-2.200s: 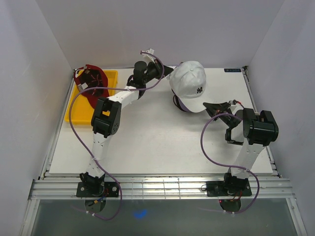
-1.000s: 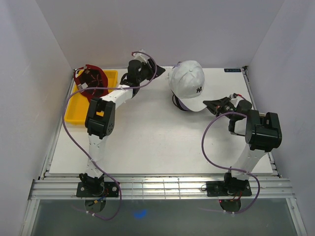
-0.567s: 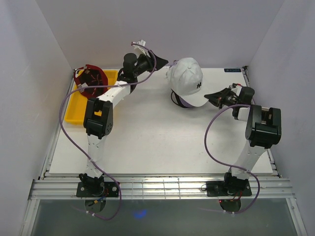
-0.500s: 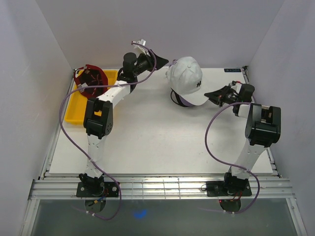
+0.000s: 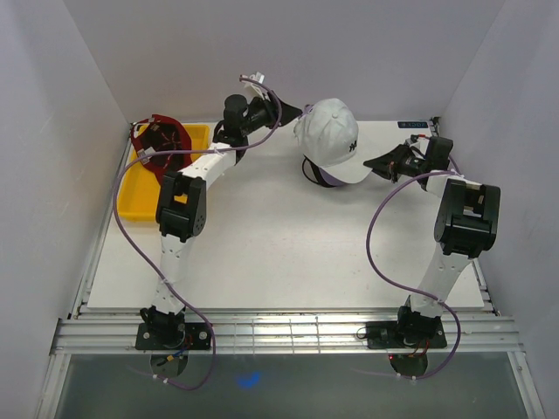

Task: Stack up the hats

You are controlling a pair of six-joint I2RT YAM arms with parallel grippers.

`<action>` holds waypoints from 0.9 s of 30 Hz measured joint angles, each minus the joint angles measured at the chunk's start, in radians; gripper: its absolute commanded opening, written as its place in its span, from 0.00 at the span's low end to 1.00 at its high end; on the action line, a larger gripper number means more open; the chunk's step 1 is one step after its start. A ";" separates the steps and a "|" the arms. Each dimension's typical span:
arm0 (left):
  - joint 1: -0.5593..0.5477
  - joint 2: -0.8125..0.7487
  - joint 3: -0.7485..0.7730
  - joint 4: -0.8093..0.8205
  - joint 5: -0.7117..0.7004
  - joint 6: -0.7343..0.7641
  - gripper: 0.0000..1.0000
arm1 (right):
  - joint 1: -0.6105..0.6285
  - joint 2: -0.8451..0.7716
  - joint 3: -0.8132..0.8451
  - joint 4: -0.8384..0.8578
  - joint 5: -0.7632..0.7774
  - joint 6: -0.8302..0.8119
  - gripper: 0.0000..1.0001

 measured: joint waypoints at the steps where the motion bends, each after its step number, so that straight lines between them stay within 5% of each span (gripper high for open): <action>1: 0.000 0.016 0.019 -0.002 0.003 -0.001 0.54 | 0.000 0.000 0.003 -0.009 0.000 -0.005 0.08; 27: -0.006 0.103 0.028 0.126 0.012 -0.030 0.54 | 0.000 0.001 0.028 -0.068 0.004 -0.045 0.08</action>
